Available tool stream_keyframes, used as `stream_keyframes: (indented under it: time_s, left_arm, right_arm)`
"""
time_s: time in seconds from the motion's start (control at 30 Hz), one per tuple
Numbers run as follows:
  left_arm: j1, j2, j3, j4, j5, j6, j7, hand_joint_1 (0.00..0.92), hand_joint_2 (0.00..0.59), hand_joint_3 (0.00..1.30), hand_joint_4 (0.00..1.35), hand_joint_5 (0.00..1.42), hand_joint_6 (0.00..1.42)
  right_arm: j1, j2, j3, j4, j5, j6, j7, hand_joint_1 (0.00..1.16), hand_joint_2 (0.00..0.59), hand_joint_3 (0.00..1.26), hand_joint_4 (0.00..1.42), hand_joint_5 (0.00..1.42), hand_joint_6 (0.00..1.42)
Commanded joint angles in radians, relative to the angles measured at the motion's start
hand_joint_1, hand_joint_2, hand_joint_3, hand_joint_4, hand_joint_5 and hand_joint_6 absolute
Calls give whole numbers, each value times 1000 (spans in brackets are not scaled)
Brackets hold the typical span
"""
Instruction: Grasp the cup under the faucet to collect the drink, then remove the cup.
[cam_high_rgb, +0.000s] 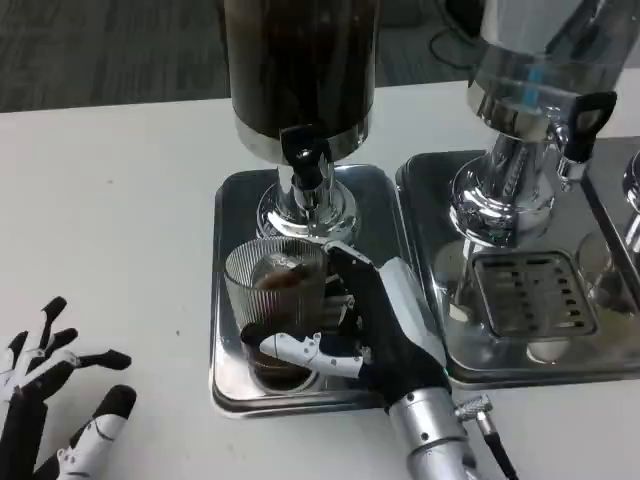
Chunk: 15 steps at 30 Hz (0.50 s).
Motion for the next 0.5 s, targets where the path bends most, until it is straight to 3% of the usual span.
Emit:
stream_keyframes:
  time_s: [0.03, 0.5]
  left_arm:
    - [2, 11, -7, 1, -8, 1, -8, 0, 202, 533, 0, 165, 0]
    - [-3, 14, -9, 4, -10, 0, -12, 0, 202, 528, 0, 170, 0]
  right_arm:
    - [7, 8, 0, 18, -9, -29, -27, 916, 181, 425, 546, 813, 1266]
    - [8, 10, -9, 40, -13, -93, -86, 929, 183, 435, 550, 835, 1282]
